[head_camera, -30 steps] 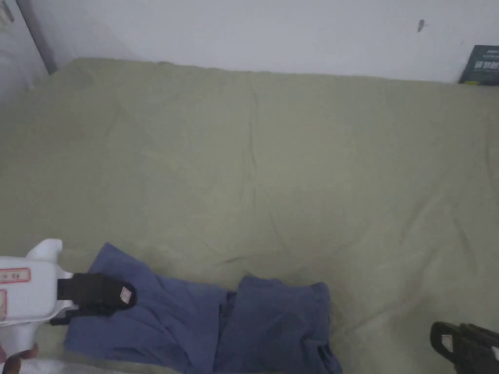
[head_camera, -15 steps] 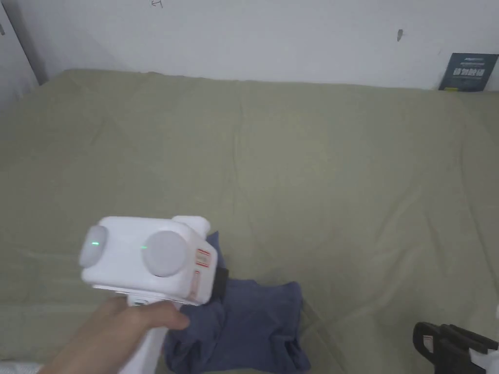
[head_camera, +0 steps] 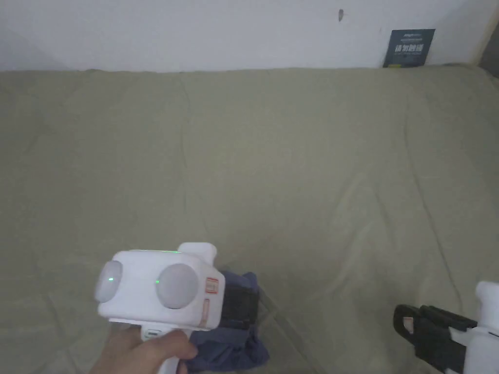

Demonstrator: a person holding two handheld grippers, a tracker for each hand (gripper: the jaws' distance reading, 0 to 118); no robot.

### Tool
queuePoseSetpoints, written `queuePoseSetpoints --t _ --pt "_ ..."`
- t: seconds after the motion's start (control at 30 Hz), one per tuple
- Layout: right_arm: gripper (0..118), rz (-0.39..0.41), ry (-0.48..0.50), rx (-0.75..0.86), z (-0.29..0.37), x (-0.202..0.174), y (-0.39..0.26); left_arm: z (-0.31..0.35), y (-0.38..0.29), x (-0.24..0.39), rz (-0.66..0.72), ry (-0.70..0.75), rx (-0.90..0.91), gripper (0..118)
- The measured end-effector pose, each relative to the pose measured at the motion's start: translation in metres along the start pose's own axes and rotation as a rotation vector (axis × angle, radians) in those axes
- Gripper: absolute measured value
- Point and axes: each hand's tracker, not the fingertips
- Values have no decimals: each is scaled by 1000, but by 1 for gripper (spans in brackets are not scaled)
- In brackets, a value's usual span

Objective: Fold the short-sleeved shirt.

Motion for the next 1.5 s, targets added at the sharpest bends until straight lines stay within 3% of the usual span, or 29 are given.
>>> queuePoseSetpoints --t 0.1,0.13,0.17,0.2,0.23,0.3,0.47,0.67,0.83,1.07,1.17,1.3,1.5 --pt "0 8 -6 -4 -5 -1 1 43 -6 -44 110 -82 106 111" --pt "0 9 -4 -9 -8 -2 1 52 -9 -61 158 -107 162 102" --pt "0 9 -2 -14 -11 -3 0 57 -11 -77 166 -141 178 71" --pt "0 8 2 -21 -14 -4 0 57 -13 -90 197 -203 200 28" --pt "0 5 8 -30 -18 -6 -1 47 -12 -97 256 -224 170 1" --pt "0 3 16 -39 -21 -10 -2 30 -18 -110 333 -270 147 1" --pt "0 13 32 -43 -18 -19 -5 -26 -29 -77 340 -367 43 1" --pt "0 21 19 -48 -14 -19 -2 -84 -21 -47 366 -664 12 1" --pt "0 30 22 -81 -25 -21 -1 -128 -25 -38 303 -569 -38 1" --pt "0 75 95 -134 -51 -47 6 -63 -11 -54 245 -672 73 1" --pt "0 124 180 -173 -74 -72 12 -11 -11 -82 227 -669 157 1" --pt "0 121 364 -254 -120 -108 13 31 -26 -132 201 -498 193 1" --pt "0 -17 629 -460 -210 -116 3 26 -50 -195 295 -292 126 1"
